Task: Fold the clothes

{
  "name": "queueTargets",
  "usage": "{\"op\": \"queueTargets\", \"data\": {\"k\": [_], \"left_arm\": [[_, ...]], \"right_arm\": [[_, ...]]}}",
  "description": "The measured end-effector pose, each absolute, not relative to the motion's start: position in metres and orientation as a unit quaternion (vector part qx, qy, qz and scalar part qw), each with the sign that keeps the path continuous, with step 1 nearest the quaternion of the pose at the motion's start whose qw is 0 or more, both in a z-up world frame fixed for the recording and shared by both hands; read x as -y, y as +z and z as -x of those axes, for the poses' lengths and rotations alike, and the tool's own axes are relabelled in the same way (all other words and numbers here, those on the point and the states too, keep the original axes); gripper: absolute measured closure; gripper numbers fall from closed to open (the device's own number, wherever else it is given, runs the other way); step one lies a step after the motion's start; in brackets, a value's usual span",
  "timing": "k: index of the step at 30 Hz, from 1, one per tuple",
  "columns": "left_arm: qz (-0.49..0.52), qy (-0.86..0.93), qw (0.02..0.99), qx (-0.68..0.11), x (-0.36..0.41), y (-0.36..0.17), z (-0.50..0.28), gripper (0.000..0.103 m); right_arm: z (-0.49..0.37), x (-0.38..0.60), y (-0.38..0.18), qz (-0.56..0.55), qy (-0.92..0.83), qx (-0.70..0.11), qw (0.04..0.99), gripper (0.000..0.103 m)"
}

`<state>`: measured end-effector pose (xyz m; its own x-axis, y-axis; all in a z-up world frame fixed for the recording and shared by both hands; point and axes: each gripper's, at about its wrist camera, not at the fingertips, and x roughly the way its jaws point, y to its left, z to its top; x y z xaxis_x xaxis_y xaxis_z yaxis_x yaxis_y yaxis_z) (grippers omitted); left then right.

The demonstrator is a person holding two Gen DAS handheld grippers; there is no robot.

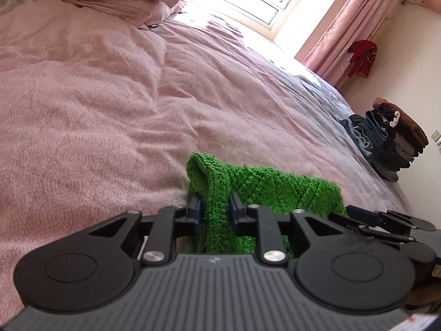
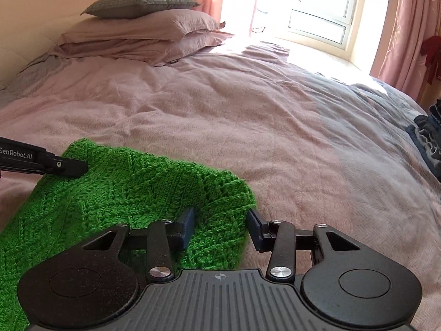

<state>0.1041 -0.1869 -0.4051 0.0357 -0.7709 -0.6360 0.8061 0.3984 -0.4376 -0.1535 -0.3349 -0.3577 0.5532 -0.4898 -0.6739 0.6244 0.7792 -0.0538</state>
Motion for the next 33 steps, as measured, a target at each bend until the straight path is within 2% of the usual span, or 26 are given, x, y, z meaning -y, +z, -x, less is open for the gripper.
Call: {"op": "queueTargets", "data": {"k": [1, 3, 5, 6, 15, 17, 18, 20, 21, 22, 23, 24, 28, 31, 32, 33], "left_arm": [[-0.026, -0.545, 0.723, -0.423, 0.183, -0.402, -0.102, 0.068], [-0.027, -0.544, 0.727, -0.418, 0.168, -0.391, -0.096, 0.067], [-0.019, -0.545, 0.725, -0.421, 0.145, -0.382, -0.086, 0.061], [-0.015, -0.548, 0.719, -0.426, 0.133, -0.379, -0.08, 0.053], [0.067, -0.56, 0.656, -0.502, 0.036, -0.378, -0.021, 0.051], [0.068, -0.565, 0.644, -0.511, 0.033, -0.384, -0.012, 0.054], [0.069, -0.569, 0.639, -0.512, 0.033, -0.387, -0.008, 0.065], [0.069, -0.575, 0.647, -0.496, 0.028, -0.391, -0.001, 0.077], [0.071, -0.583, 0.647, -0.486, 0.024, -0.392, 0.002, 0.089], [0.08, -0.592, 0.644, -0.478, 0.019, -0.392, 0.004, 0.091], [0.085, -0.596, 0.646, -0.469, 0.014, -0.393, 0.007, 0.092], [0.082, -0.601, 0.649, -0.46, 0.011, -0.393, 0.012, 0.092], [0.048, -0.584, 0.671, -0.455, 0.01, -0.416, 0.023, 0.091], [0.071, -0.567, 0.675, -0.466, 0.003, -0.422, 0.019, 0.089], [0.069, -0.564, 0.676, -0.469, 0.003, -0.419, 0.019, 0.088], [0.065, -0.561, 0.678, -0.47, 0.002, -0.415, 0.018, 0.08]], "right_arm": [[0.161, 0.336, -0.355, -0.113, -0.317, -0.339, 0.879, 0.063], [0.18, 0.333, -0.349, -0.148, -0.311, -0.319, 0.883, 0.063], [0.203, 0.325, -0.34, -0.184, -0.302, -0.297, 0.887, 0.062], [0.215, 0.318, -0.338, -0.197, -0.297, -0.29, 0.888, 0.063], [0.296, 0.252, -0.337, -0.349, -0.244, -0.24, 0.873, 0.062], [0.302, 0.243, -0.344, -0.376, -0.235, -0.234, 0.865, 0.062], [0.304, 0.242, -0.349, -0.392, -0.235, -0.231, 0.859, 0.062], [0.308, 0.242, -0.357, -0.426, -0.235, -0.22, 0.846, 0.063], [0.309, 0.242, -0.358, -0.433, -0.238, -0.219, 0.841, 0.064], [0.311, 0.241, -0.358, -0.432, -0.239, -0.217, 0.842, 0.067], [0.312, 0.239, -0.357, -0.425, -0.238, -0.215, 0.846, 0.075], [0.312, 0.237, -0.356, -0.414, -0.242, -0.218, 0.85, 0.077], [0.3, 0.226, -0.362, -0.33, -0.266, -0.269, 0.865, 0.077], [0.298, 0.223, -0.368, -0.338, -0.264, -0.278, 0.859, 0.077], [0.3, 0.223, -0.365, -0.341, -0.261, -0.273, 0.861, 0.076], [0.302, 0.224, -0.364, -0.344, -0.259, -0.27, 0.861, 0.073]]}}
